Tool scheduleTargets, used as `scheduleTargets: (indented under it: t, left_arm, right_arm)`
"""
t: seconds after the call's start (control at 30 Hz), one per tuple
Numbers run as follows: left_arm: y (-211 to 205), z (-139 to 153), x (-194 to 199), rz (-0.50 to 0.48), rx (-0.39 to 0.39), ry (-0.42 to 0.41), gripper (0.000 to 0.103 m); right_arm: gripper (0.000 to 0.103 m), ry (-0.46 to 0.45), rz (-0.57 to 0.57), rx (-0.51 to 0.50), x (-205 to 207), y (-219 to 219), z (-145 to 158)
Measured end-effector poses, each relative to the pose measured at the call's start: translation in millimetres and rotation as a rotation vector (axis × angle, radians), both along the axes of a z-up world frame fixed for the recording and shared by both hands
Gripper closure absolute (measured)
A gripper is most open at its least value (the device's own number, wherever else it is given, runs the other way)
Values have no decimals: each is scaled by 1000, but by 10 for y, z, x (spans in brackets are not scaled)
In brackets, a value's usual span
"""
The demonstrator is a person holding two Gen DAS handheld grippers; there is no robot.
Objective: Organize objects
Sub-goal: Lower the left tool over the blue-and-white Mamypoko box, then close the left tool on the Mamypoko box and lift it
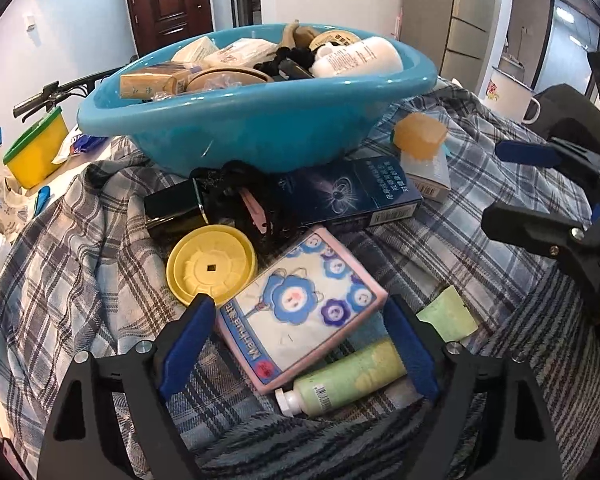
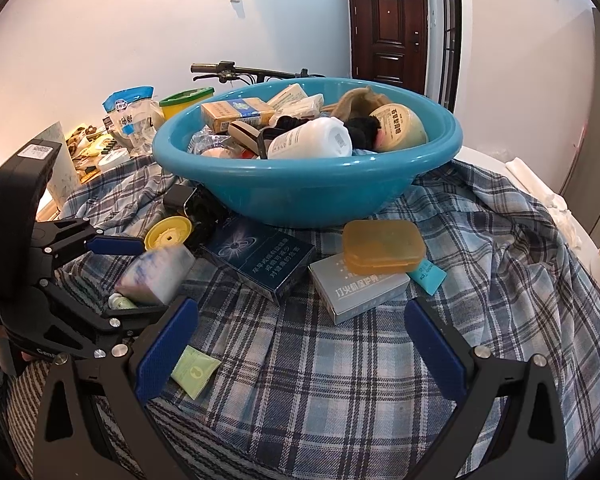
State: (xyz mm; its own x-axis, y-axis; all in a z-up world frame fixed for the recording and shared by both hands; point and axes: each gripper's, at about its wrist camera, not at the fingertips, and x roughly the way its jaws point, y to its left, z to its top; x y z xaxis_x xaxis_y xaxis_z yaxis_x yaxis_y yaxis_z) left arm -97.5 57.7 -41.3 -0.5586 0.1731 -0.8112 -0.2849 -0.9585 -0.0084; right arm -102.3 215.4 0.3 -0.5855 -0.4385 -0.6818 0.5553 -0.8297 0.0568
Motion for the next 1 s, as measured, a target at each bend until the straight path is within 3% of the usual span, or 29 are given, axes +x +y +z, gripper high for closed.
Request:
scheduleTargets:
  t: [0.33,0.47,0.6,0.73,0.77,0.83,1.0]
  left_arm:
    - [-1,3,-5,-1,-1,-18,15]
    - [23,-31,-24,-2,-20,-41,6]
    - [-7,-39,-37,1,3,-60,7]
    - [-19,-32,-13,2,-7,-50,45]
    - [-35,-21,-1,-4,7,-44,61]
    - [-75,-7,12,-7,33,-33,75]
    - [-185,179,136,-20,113,68,80]
  right_arm:
    - [0,-2,4,3,-4,4,-19]
    - [0,-4,5,7,-8,4,-23]
    - [0,-8,5,9,-11,-5,-33]
    - [0,-12,5,9,-17,4,-43]
    - [0,-14,4,9,-21,3,-45]
    - [0,-18,4,9,-26,7,-48]
    - [0,-21,4,6,-39,18,-47]
